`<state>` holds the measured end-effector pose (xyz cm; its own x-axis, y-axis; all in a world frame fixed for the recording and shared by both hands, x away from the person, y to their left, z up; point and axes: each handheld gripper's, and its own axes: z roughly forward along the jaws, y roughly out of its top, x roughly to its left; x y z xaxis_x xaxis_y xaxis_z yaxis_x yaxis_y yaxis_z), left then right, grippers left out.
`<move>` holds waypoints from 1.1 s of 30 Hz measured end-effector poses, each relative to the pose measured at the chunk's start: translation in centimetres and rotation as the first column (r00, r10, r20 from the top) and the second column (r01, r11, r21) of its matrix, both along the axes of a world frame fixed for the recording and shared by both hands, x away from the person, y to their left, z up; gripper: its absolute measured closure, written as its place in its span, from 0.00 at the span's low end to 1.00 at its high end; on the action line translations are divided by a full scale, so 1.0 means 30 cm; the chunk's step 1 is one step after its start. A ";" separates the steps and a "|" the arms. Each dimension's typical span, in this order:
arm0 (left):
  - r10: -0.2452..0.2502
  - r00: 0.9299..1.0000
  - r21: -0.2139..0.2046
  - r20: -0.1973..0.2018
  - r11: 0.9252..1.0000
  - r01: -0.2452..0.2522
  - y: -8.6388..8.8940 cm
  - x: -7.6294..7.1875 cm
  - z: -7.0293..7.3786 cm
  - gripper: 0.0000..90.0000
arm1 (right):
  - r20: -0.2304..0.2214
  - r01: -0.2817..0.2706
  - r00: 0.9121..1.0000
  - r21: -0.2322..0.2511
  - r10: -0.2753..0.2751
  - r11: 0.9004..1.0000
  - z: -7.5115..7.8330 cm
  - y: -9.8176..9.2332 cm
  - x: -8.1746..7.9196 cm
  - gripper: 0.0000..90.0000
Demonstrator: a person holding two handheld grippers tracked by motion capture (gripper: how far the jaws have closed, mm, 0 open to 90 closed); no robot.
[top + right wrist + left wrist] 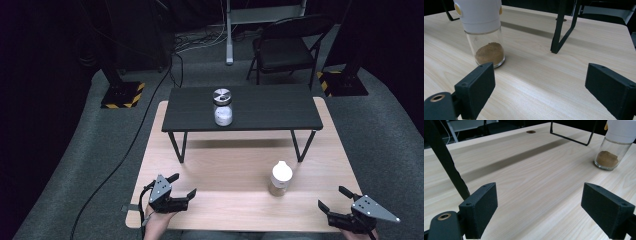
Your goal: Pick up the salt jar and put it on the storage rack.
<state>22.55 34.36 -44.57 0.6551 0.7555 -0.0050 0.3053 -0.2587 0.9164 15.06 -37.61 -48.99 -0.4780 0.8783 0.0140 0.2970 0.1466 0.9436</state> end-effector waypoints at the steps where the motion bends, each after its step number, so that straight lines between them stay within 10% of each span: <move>1: 0.003 1.000 0.002 0.000 1.000 -0.003 -0.001 -0.003 -0.002 0.14 | -0.001 0.000 1.000 0.000 0.000 1.000 0.000 -0.001 0.001 0.09; 33: 0.003 1.000 0.001 -0.026 1.000 -0.003 0.011 -0.026 -0.020 0.14 | -0.001 -0.006 1.000 -0.003 0.006 1.000 0.000 0.001 0.004 0.09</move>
<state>21.76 34.69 -45.18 0.6521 0.7578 -0.0212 0.3296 -0.2583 0.9081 15.17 -37.58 -48.99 -0.4831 0.8755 0.0119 0.2968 0.1510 0.9429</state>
